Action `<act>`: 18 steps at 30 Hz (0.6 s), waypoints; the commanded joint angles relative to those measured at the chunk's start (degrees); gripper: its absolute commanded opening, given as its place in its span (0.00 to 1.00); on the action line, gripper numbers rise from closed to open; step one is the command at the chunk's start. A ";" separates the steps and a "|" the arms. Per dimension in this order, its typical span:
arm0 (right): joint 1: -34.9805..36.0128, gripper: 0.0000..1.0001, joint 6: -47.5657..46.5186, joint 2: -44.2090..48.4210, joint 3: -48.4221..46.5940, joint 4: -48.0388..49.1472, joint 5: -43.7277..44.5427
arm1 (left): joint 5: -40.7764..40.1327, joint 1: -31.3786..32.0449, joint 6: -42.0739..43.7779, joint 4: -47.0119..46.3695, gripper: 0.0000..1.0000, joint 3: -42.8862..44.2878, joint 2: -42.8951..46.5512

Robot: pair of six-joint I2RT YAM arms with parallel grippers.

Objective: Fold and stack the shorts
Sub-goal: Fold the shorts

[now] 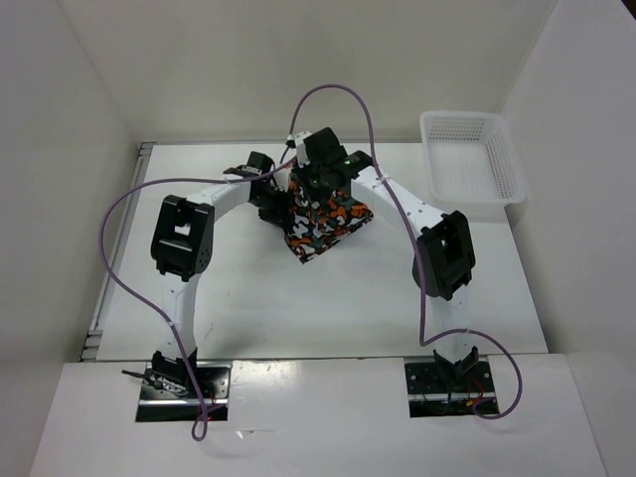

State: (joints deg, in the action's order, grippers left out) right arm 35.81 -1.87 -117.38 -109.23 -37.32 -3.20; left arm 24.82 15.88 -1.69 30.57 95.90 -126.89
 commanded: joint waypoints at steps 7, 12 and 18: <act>2.77 0.00 0.04 -1.97 1.56 3.57 -7.25 | -1.18 -1.99 1.69 -0.42 0.12 3.07 -2.30; 3.39 0.33 -2.79 -3.38 2.18 4.80 -10.24 | -2.23 -3.30 1.69 0.72 0.20 3.07 -1.08; 4.96 0.51 -8.32 -3.38 -2.29 3.40 -16.04 | -4.33 -6.30 1.69 2.57 0.41 1.84 2.87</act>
State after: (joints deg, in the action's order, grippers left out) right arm 38.70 -6.42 -119.87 -108.47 -33.65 -13.69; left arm 23.94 11.62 -1.65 32.08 97.41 -126.98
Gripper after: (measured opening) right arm 0.506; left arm 0.399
